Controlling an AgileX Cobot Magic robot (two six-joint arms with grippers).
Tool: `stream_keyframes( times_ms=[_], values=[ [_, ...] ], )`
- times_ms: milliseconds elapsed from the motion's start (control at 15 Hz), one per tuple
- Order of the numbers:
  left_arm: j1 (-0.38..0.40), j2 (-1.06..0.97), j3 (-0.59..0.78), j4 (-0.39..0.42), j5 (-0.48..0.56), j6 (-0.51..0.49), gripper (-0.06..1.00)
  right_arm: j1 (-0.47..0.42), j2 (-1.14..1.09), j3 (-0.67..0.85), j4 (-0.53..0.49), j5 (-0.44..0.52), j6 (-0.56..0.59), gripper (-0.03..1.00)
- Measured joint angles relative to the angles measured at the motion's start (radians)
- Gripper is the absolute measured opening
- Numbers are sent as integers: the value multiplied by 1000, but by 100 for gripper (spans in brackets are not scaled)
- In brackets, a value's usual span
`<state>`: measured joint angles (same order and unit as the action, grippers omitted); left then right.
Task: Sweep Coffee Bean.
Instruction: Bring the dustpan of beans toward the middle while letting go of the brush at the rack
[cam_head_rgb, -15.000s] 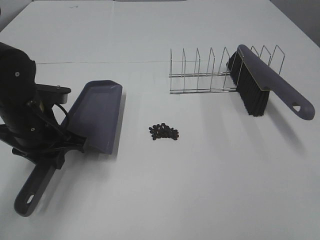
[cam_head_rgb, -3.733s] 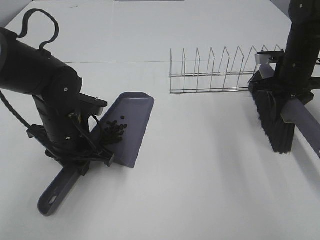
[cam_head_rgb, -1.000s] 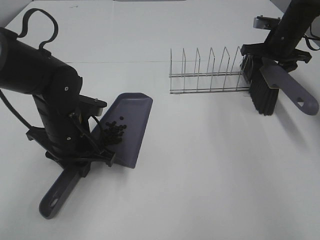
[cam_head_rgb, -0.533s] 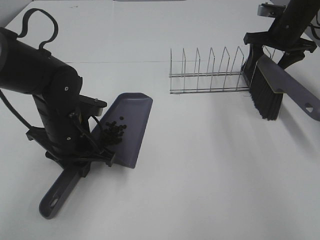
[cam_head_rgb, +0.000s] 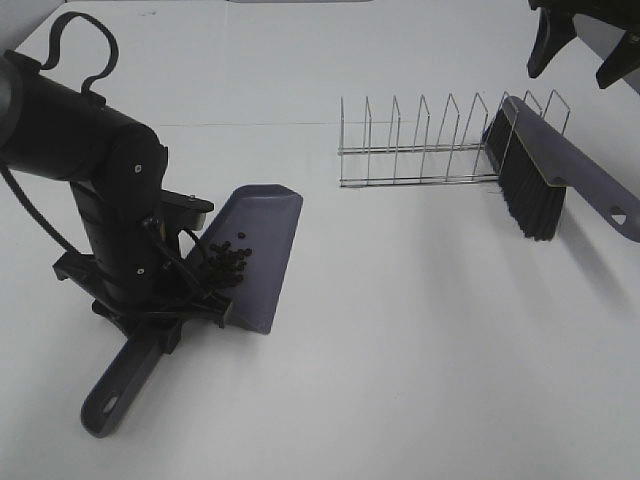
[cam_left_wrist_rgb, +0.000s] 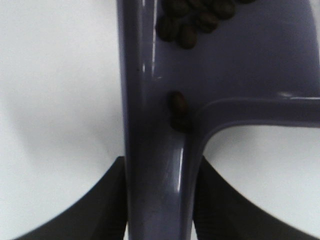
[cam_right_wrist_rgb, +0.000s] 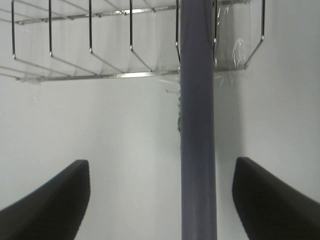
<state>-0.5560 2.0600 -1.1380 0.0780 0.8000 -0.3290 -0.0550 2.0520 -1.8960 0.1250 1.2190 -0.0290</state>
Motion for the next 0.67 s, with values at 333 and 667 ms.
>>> stream_keyframes(
  times_ms=[333,667],
  values=[
    [9,60,-132,-3,25,2,33,0,-307,383,11,0,1,70],
    [9,119,-232,-14,61,32,33,0,-588,654,11,3,-2,70]
  ],
)
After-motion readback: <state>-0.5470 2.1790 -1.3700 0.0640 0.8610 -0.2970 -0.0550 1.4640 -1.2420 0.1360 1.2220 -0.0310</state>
